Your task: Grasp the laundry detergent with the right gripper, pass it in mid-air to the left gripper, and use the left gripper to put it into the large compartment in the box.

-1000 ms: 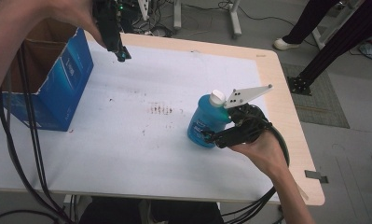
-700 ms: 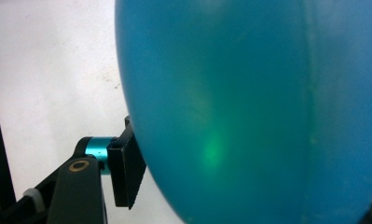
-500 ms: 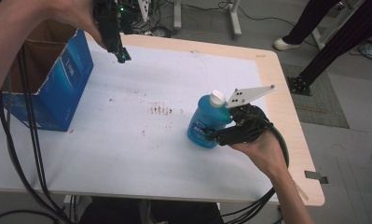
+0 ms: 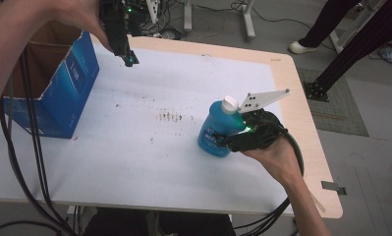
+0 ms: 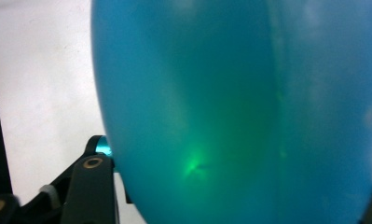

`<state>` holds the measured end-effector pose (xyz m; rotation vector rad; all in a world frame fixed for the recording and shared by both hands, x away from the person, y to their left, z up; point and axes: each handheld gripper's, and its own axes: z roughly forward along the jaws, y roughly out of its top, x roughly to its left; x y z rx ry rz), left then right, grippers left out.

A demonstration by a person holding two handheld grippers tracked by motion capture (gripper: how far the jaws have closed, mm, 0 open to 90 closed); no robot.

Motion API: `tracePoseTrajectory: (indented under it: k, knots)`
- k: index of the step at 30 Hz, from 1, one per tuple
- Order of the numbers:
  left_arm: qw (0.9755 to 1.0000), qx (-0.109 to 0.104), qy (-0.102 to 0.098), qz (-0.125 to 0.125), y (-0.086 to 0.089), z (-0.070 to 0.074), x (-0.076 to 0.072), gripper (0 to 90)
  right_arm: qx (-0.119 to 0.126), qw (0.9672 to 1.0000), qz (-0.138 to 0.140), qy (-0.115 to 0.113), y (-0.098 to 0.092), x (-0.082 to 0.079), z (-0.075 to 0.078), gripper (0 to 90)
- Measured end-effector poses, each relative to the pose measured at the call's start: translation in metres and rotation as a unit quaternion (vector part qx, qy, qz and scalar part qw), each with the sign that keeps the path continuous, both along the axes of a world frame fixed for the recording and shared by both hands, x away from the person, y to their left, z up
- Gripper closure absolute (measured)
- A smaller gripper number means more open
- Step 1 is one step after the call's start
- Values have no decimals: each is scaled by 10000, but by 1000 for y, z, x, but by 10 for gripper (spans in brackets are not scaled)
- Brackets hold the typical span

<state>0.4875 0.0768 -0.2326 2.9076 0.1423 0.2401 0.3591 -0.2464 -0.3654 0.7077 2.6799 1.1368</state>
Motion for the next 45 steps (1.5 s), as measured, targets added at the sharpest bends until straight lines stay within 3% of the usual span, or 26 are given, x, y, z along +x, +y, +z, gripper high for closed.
tracePoseTrajectory:
  k: [17, 24, 28, 35, 39, 45]
  knots:
    - [10000, -9, -12, -39, -1, 1, -2, 176, 74, 9997, 229, -65, -3, 4, -2, 455]
    - [9999, -98, 28, -84, -1, 4, -5, 176, 111, 9996, 241, -14, -3, 5, -2, 471]
    - [9997, -218, 81, -122, -1, 8, -8, 176, 306, 9989, 329, 142, -3, 9, 0, 472]
    - [9978, -547, 238, -288, -5, 20, -19, 176, 321, 9965, 773, -80, 17, 20, 26, 468]
    - [9961, -694, 322, -430, -10, 27, -28, 176, 333, 9931, 1108, -167, 34, 30, 43, 468]
    - [9943, -777, 402, -609, -17, 36, -45, 176, 155, 9865, 1613, -240, 65, 42, 60, 467]
